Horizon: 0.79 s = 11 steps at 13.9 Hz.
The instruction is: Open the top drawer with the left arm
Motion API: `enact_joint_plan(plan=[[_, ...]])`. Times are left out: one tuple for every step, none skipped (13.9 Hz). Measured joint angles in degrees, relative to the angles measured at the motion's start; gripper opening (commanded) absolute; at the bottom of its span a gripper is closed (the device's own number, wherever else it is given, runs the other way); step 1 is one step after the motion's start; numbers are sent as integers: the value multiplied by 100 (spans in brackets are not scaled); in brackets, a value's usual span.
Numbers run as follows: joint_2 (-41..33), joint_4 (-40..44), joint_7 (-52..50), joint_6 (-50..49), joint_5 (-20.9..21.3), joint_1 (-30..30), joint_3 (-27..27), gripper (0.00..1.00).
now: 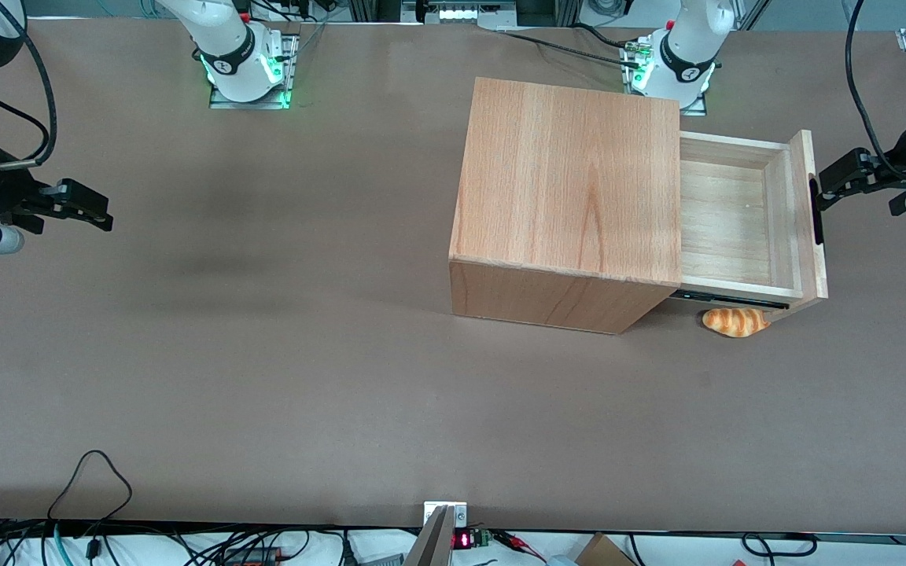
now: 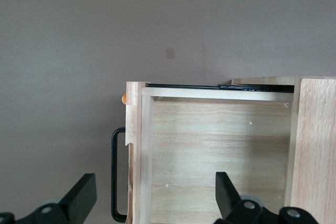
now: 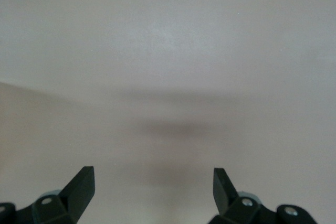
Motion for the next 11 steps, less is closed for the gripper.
enact_joint_plan(plan=[[1,17,-33,0,0,2,11,100],[6,67,-69,-40,0,7,27,100],[19,151,-85,-164,0,13,41,100],[33,226,-98,-262,0,17,49,100],[39,273,-114,-317,0,24,51,100],[41,295,-134,-343,0,38,51,100],[41,302,-142,-356,0,58,51,100],[43,304,-144,-360,0,85,50,100],[45,304,-144,-362,0,118,46,100],[47,304,-144,-363,0,150,30,100],[48,304,-144,-363,0,171,13,100]])
